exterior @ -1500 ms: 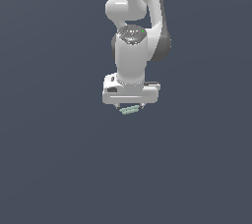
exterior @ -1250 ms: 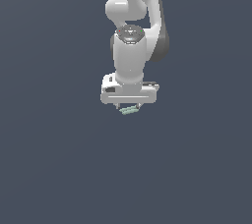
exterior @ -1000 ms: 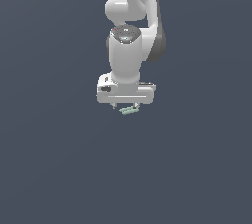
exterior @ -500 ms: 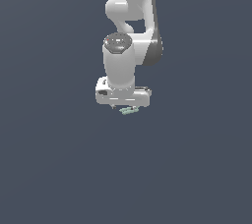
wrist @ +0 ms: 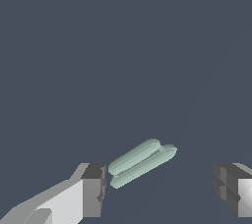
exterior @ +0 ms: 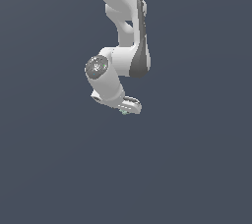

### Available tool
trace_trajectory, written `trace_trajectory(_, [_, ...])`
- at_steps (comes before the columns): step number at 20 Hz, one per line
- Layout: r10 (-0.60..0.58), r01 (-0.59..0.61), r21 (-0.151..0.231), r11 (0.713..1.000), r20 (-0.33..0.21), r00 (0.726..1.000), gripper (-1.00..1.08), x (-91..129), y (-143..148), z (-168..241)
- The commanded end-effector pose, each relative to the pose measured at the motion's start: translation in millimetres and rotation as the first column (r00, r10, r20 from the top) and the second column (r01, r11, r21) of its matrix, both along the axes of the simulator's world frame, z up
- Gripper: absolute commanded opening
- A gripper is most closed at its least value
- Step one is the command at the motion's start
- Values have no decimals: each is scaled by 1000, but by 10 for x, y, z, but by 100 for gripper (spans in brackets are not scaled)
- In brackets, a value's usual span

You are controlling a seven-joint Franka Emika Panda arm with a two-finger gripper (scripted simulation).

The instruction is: Pick up the object and move it to a goal position.

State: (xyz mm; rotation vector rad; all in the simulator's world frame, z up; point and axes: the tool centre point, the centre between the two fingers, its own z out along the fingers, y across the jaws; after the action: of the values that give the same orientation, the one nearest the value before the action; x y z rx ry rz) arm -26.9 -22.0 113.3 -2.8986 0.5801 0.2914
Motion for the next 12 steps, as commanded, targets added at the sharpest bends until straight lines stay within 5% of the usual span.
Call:
trace_trajectory(1, [-94, 98, 48, 994, -65, 993, 68, -90, -17, -153])
trace_trajectory(5, [-233, 255, 114, 960, -179, 956, 68, -223, -18, -373])
trace_trajectory(12, [-401, 488, 183, 853, -368, 839, 68, -393, 21, -652])
